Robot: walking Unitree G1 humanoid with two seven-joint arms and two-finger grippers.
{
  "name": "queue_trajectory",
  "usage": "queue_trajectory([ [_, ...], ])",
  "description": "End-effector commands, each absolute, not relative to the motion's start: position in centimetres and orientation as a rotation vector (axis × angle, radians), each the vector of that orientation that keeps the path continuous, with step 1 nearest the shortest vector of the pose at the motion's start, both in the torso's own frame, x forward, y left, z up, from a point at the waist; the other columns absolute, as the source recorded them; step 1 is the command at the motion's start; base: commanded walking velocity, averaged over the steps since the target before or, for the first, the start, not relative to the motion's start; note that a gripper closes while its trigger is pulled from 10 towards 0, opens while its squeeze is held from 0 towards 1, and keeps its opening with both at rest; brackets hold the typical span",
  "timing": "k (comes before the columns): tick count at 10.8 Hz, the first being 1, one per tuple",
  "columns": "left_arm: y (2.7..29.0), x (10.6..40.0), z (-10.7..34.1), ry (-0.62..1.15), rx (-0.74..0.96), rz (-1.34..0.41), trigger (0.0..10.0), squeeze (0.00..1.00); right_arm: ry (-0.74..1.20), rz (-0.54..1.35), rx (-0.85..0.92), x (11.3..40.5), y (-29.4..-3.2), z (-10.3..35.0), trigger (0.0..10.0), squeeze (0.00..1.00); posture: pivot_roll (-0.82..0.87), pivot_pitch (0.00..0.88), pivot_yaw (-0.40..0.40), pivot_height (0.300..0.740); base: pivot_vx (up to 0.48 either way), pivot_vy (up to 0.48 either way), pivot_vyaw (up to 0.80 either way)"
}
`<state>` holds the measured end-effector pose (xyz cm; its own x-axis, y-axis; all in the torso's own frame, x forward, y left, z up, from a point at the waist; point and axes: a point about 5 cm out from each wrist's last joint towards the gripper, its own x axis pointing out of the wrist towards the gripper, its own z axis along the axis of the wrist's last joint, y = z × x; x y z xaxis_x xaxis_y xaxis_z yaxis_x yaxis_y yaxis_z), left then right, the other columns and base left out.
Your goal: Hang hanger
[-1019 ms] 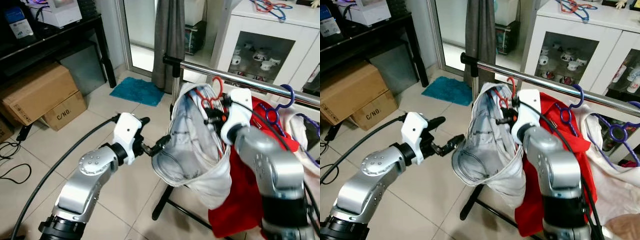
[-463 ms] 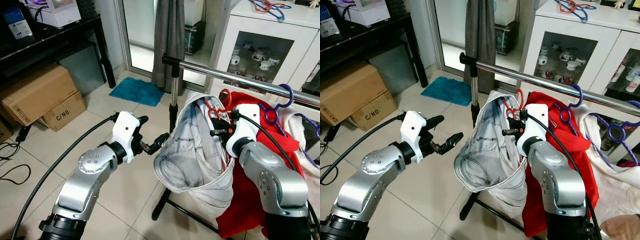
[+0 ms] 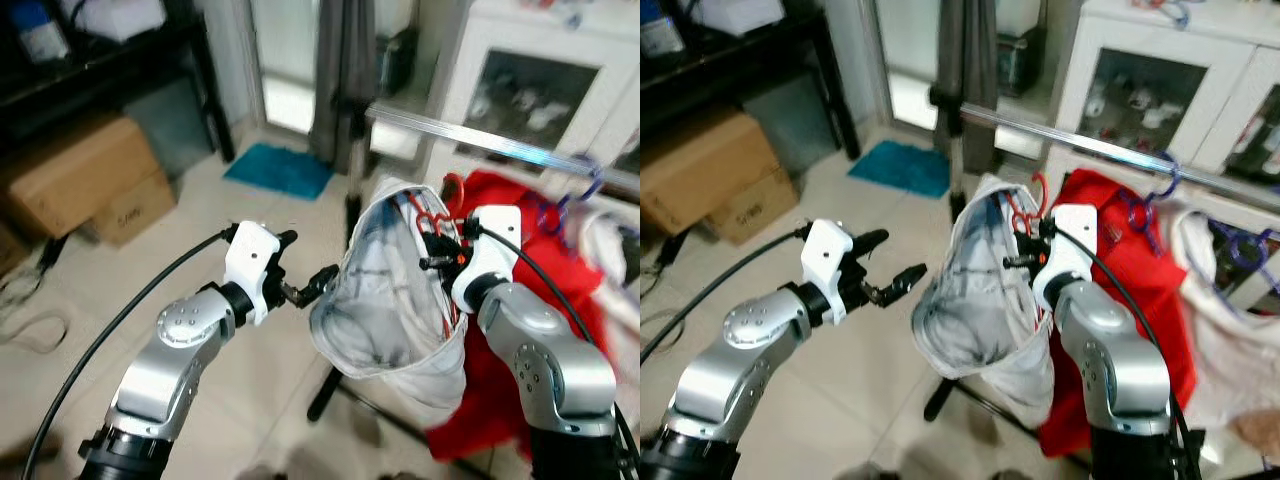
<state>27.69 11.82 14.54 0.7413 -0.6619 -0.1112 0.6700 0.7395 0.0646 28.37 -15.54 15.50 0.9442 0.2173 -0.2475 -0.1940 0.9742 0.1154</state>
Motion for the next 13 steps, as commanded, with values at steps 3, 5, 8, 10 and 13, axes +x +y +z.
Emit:
queue_trajectory([
  [3, 12.2, 27.7, 14.5, 0.087, 0.126, -0.72, 10.0, 0.0, 0.186, 0.231, 0.1, 28.3, -15.3, 16.7, 0.0, 0.0, -0.03, 0.0, 0.04, 0.74, -0.299, 0.0, 0.0],
  [5, 12.2, 27.7, 14.4, 0.087, 0.128, -0.721, 10.0, 0.0, 0.186, 0.235, 0.101, 28.2, -15.2, 16.6, 0.0, 0.0, -0.03, 0.0, 0.039, 0.74, -0.292, 0.0, 0.0],
  [8, 12.4, 27.8, 14.2, 0.104, 0.17, -0.712, 10.0, 0.0, 0.188, 0.246, 0.107, 28.0, -15.1, 16.4, 0.0, 0.0, -0.03, 0.0, 0.036, 0.74, -0.094, 0.0, 0.0],
  [10, 13.3, 28.1, 13.8, 0.121, 0.195, -0.679, 10.0, 0.58, 0.183, 0.264, 0.107, 27.9, -15.0, 16.5, 0.0, 0.0, -0.03, 0.0, 0.036, 0.74, 0.0, 0.0, 0.0],
  [13, 15.0, 29.5, 14.4, 0.078, 0.324, -0.61, 10.0, 1.0, 0.151, 0.33, 0.11, 27.7, -15.0, 17.1, 0.0, 0.0, -0.03, 0.0, 0.037, 0.74, 0.0, 0.0, 0.0],
])
